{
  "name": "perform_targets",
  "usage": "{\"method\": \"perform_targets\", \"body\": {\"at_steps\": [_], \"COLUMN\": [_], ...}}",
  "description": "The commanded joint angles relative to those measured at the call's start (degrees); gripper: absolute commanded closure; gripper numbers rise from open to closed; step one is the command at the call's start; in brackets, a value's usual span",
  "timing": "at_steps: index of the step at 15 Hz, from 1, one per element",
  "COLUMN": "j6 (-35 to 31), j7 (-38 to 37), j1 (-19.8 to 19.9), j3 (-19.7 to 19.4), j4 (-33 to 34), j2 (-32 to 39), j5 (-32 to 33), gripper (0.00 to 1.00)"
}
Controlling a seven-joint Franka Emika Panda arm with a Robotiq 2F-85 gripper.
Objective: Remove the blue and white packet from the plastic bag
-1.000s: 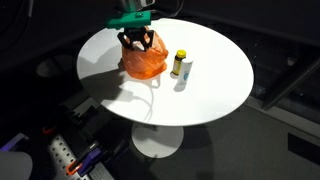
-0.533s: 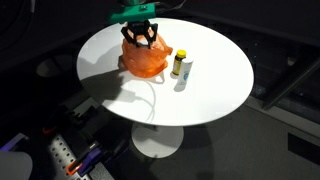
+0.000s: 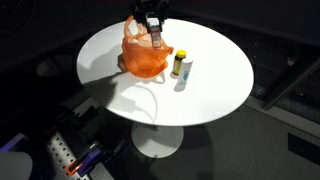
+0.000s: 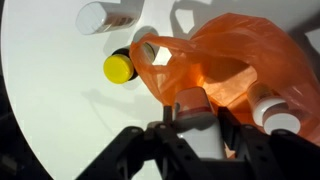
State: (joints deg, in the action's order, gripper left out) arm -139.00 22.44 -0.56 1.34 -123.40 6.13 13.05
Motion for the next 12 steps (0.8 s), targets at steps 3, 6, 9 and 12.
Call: {"method": "perform_targets", "body": {"at_steps": [3, 6, 9, 12], "j6": [6.8, 10.8, 13.5, 13.2], "j7": [-3.2, -4.8, -6.2, -5.9], "j1": [1.3, 2.4, 3.5, 4.4], "j3": [-1.8, -3.2, -4.4, -5.4], "j4": [4.5, 5.4, 4.2, 1.6], "j2": [-4.0, -5.9, -8.0, -9.1], "j5": [0.4, 0.2, 0.4, -0.5], "gripper": [0.77, 0.77, 0.77, 0.77]}}
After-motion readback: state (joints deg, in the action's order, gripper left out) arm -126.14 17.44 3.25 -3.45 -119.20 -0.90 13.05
